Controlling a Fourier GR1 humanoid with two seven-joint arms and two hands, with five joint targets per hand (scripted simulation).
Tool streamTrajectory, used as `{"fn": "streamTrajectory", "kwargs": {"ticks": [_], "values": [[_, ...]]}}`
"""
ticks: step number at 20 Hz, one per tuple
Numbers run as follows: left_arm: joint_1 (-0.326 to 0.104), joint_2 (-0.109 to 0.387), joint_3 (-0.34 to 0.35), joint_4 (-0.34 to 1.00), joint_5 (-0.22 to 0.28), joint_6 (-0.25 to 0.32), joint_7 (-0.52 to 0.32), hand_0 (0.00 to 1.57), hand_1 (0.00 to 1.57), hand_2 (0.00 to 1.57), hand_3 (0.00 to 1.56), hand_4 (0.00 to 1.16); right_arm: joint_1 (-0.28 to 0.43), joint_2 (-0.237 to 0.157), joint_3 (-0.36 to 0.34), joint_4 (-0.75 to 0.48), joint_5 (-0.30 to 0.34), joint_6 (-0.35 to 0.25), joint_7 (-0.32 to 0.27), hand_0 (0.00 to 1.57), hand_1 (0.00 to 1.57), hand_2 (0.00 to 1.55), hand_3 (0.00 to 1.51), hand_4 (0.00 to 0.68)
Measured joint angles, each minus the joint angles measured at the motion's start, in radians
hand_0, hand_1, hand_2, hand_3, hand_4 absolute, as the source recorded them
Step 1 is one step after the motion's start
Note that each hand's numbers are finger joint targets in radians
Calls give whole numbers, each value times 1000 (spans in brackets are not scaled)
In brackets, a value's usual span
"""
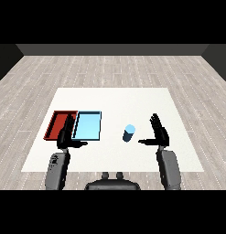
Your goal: Pick the blue can and put it in the blue box
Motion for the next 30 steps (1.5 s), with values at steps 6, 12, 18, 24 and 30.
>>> {"fn": "streamTrajectory", "kwargs": {"ticks": [6, 12, 18, 24, 30], "values": [[5, -1, 29, 5, 45, -51, -151, 0, 0, 0, 0, 0, -6, -15, -39, 27, -84, 88, -82, 0, 0, 0, 0, 0], [2, 0, 43, 34, 52, -70, -207, 0, 0, 0, 0, 0, -13, -9, -35, 35, -87, 100, -100, 0, 0, 0, 0, 0], [18, -5, 44, -6, 53, -62, -203, 0, 0, 0, 0, 0, -14, -2, -29, 40, -100, 114, -95, 0, 0, 0, 0, 0], [20, -18, 37, -2, 55, -61, -211, 0, 0, 0, 0, 0, -28, 38, -2, 42, -100, 85, -76, 0, 0, 0, 0, 0], [11, -5, 60, -11, 80, -72, -200, 0, 0, 0, 0, 0, -85, 80, 12, 114, -110, 38, -71, 0, 0, 0, 0, 0]]}}
